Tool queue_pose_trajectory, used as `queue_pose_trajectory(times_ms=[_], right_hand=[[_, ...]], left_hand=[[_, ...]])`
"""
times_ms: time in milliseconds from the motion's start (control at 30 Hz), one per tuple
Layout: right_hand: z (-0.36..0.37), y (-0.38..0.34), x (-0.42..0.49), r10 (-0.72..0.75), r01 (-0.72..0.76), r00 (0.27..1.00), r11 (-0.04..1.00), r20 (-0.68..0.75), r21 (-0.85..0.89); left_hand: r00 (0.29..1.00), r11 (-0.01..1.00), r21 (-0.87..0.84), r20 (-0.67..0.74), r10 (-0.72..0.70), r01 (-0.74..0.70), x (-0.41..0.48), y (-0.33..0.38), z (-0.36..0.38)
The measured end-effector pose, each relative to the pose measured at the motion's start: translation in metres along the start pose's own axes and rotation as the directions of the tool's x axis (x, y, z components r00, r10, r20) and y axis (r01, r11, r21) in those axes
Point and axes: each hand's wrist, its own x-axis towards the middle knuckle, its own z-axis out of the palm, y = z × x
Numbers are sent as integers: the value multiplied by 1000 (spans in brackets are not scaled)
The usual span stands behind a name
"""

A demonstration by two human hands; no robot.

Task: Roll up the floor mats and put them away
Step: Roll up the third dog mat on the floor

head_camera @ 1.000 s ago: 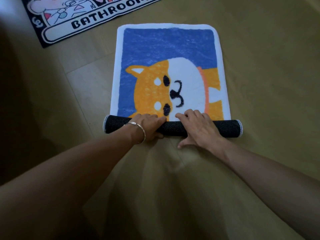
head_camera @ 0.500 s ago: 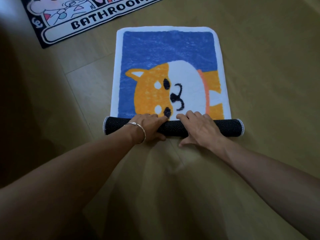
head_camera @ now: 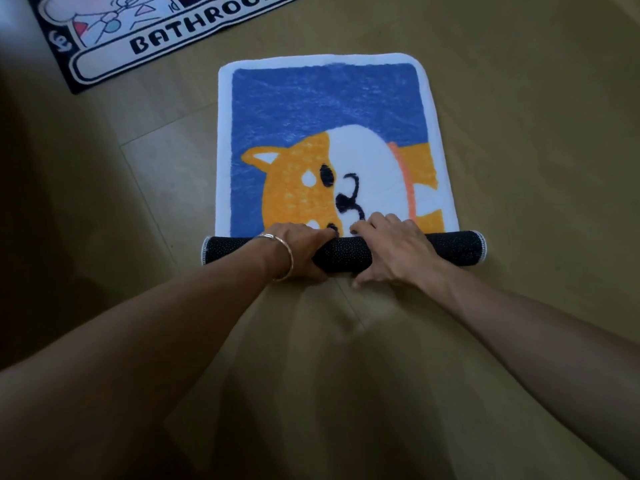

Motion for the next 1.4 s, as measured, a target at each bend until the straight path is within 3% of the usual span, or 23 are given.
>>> queue_pose_trajectory(times_ms=[200, 267, 400, 500, 633, 700, 900, 1000, 1100, 1200, 1300, 1400], right_hand=[[-14, 5, 11, -25, -9, 983, 983, 184, 184], [-14, 3, 10, -34, 10, 988, 987, 148, 158], [2, -4, -3, -96, 91, 994, 990, -46, -111], [5, -7, -3, -52, 46, 995, 996, -89, -72], [-13, -2, 11, -51, 43, 996, 994, 77, 99], [-20, 0, 16, -63, 35, 984, 985, 165, 170], [-2, -5, 4, -100, 92, 993, 988, -58, -120], [-4, -4, 6, -63, 58, 994, 996, -94, -62], [-13, 0, 12, -75, 77, 997, 993, -29, 85], [-19, 2, 14, -90, 80, 995, 980, 44, 184], [-13, -4, 8, -91, 92, 995, 996, -38, 17], [-1, -5, -1, -105, 85, 981, 989, -166, -123]], left_hand=[[985, 980, 196, -171, -5, 39, -10, 8, 16], [986, 987, 144, -160, -43, 67, -8, 10, 18], [995, 997, 75, -96, 6, 2, 3, 2, 10], [996, 998, 66, -84, 12, -7, 1, 0, 4], [979, 983, 176, -204, -20, 57, -12, 9, 16], [978, 985, 145, -196, -68, 98, -11, 11, 17], [995, 999, 20, -96, -43, 45, 6, 1, 3], [997, 1000, 1, -73, -21, 21, 1, -2, -2], [984, 988, 146, -176, -22, 48, -8, -2, 7], [982, 988, 95, -158, -107, 123, -8, -2, 10], [990, 995, 27, -104, -91, 94, -1, -2, 3], [998, 996, -68, 37, -60, 62, 2, -3, -6]])
